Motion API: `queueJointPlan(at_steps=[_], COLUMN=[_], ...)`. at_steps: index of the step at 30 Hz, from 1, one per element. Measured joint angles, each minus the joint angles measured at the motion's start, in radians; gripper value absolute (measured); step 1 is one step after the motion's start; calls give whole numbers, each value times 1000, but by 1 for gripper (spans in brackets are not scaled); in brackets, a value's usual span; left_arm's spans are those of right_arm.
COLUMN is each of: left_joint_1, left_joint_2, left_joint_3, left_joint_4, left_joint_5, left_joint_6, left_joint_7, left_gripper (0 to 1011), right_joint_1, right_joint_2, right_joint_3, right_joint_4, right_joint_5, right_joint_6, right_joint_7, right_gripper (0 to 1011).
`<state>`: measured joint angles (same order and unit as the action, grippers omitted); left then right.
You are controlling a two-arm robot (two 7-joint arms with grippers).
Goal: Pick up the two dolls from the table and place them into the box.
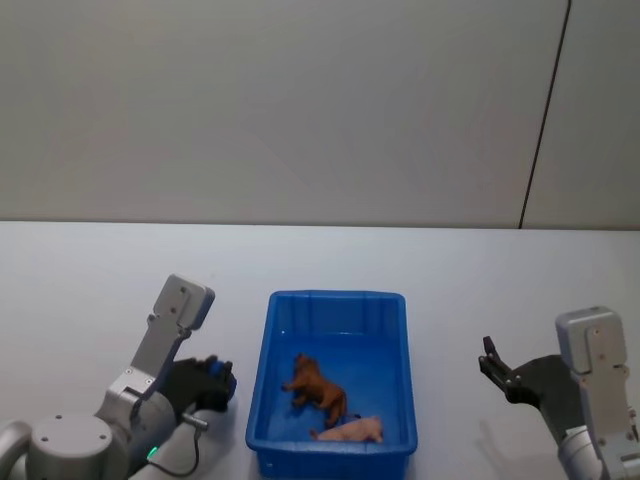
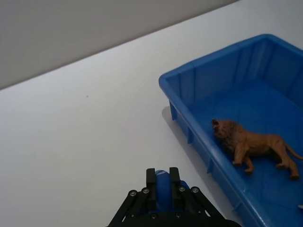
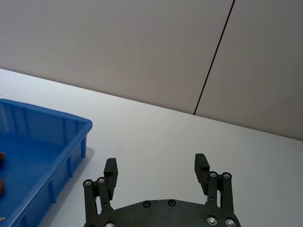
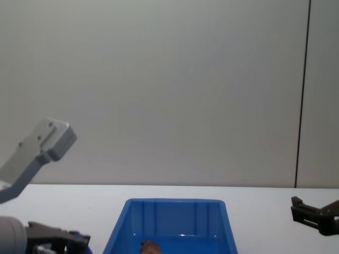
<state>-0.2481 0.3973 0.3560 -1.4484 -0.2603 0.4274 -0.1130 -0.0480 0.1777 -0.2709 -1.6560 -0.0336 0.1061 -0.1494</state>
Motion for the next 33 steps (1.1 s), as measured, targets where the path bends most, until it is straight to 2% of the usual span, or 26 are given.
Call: queueJointPlan(at_steps=[11, 17, 26, 33], left_joint_1=[0, -13, -37, -63], left_joint_2=[12, 14, 9, -2], left_joint_3=[-6, -11, -15, -16], left_joint_4=[-95, -134, -152, -142], left_joint_5=[61, 83, 86, 63], left_joint_6=[-49, -91, -159, -215], left_joint_7=[0, -31, -109, -203], left_gripper=[131, 131, 131, 157], right_joint_1=[0, 0, 0, 0], right_joint_2=[0, 0, 0, 0], right_joint_3=[0, 0, 0, 0], right_joint_4=[0, 0, 0, 0], right_joint_5=[0, 0, 0, 0], right_joint_6=[0, 0, 0, 0], right_joint_7=[0, 0, 0, 0], right_gripper=[1001, 1001, 1001, 1001])
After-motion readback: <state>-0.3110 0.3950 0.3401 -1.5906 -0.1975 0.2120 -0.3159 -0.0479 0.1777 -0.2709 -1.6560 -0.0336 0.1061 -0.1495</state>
